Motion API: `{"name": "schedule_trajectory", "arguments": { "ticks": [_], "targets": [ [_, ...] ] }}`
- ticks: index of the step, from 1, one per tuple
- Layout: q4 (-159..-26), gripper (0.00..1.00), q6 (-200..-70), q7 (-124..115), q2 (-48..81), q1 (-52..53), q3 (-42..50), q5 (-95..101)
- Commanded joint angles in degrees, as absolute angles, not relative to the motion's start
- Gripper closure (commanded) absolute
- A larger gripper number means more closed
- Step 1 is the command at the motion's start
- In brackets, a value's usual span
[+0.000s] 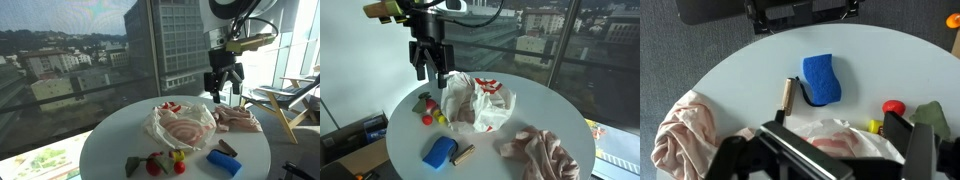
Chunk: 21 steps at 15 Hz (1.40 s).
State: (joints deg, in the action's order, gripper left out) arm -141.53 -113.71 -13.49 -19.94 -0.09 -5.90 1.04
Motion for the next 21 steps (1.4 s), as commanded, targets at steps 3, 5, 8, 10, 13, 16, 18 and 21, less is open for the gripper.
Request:
{"name": "schedule_trajectory", "arguments": {
  "ticks": [3,5,8,10,13,16,18,21],
  "targets": [
    [-141.5,0.0,-113.6,-13.6,-19.9,0.3,-5.5,1.2],
    [-141.9,0.0,-116.7,-14.8,-17.9,1.3,-6.7,0.8],
    [-140.4,0.0,-122.8,-15.9,-13.4,3.3,-9.0,1.6],
    [-138.5,0.0,-128.3,-17.9,-8.2,4.4,-11.2,4.0],
    [-134.1,0.0,-134.0,-21.3,0.3,6.1,-13.3,8.5],
    [-127.9,0.0,-136.4,-22.6,8.8,8.7,-13.1,12.6],
    [-123.5,0.0,-136.7,-19.0,14.3,10.5,-12.6,10.3],
    [-118.1,0.0,-136.6,-15.9,20.6,11.9,-12.3,7.3]
  ]
}}
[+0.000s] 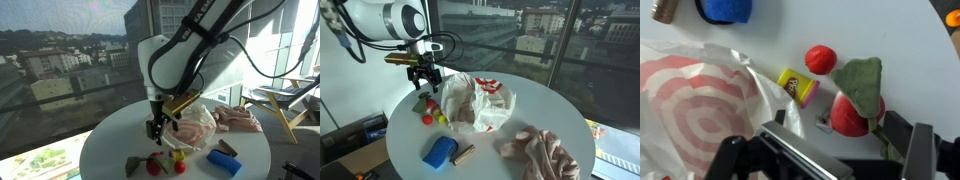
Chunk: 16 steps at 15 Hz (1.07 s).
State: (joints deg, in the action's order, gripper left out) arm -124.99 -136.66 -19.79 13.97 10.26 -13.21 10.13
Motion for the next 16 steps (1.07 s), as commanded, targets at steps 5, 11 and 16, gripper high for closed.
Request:
{"name": "schedule_trajectory", "arguments": {
  "ticks": [5,11,16],
  "targets": [
    [-112.6,0.0,-137.7,-8.3,27.8,12.8,-12.9,1.8],
    [-110.4,0.0,-139.9,-4.7,34.1,14.9,-11.7,4.0],
    [-111.3,0.42,-140.0,-3.0,33.5,16.1,-10.4,6.5]
  ]
}}
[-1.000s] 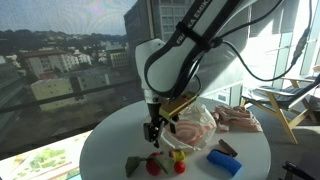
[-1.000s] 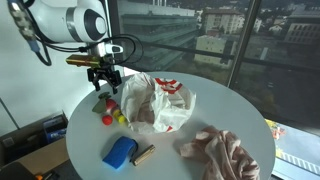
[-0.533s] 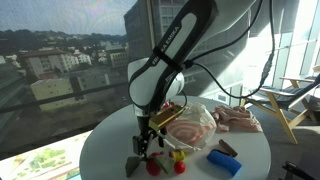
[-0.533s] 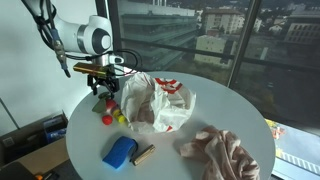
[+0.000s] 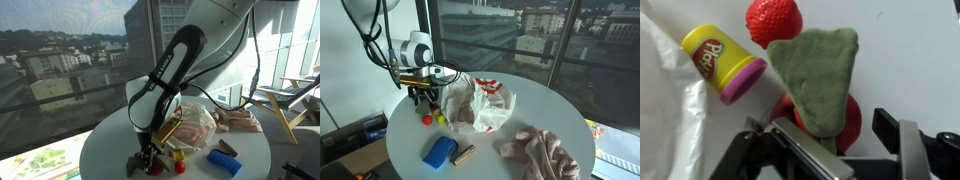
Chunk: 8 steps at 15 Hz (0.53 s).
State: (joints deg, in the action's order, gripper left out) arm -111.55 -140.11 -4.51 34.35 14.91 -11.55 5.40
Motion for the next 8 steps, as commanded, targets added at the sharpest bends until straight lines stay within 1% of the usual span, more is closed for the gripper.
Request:
{"name": "schedule_trajectory", "arguments": {
  "ticks": [1,4,6,7,8],
  "targets": [
    [-111.6,0.49,-139.5,-3.1,33.0,16.3,-10.0,7.2],
    [-112.7,0.73,-138.4,-3.6,31.7,16.6,-9.2,8.4],
    [-112.7,0.86,-134.5,-3.1,30.3,16.0,-9.8,7.3],
    [-112.3,0.94,-132.3,-3.1,29.3,15.6,-10.3,6.3],
    [-112.1,0.98,-130.9,-3.2,28.3,15.5,-10.4,5.9]
  ]
}}
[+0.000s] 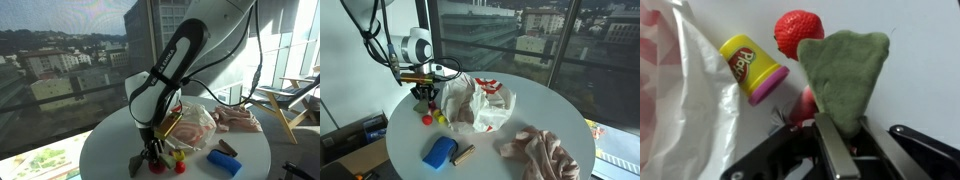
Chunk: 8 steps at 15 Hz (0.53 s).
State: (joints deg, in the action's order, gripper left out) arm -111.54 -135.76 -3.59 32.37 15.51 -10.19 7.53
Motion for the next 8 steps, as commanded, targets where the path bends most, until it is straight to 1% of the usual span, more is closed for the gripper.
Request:
{"name": "schedule_trajectory", "arguments": {
  "ticks": [1,2,4,5,8],
  "targets": [
    [-112.0,0.99,-129.4,-3.3,26.5,15.2,-10.7,5.2],
    [-112.2,0.95,-128.9,-3.1,24.2,14.6,-11.1,3.8],
    [-112.6,0.98,-126.8,-3.1,19.6,13.2,-11.6,0.1],
    [-112.7,0.96,-123.9,-2.9,17.1,12.5,-11.4,-1.4],
    [-113.3,0.96,-112.8,-5.0,10.6,11.9,-9.0,1.1]
  ]
}}
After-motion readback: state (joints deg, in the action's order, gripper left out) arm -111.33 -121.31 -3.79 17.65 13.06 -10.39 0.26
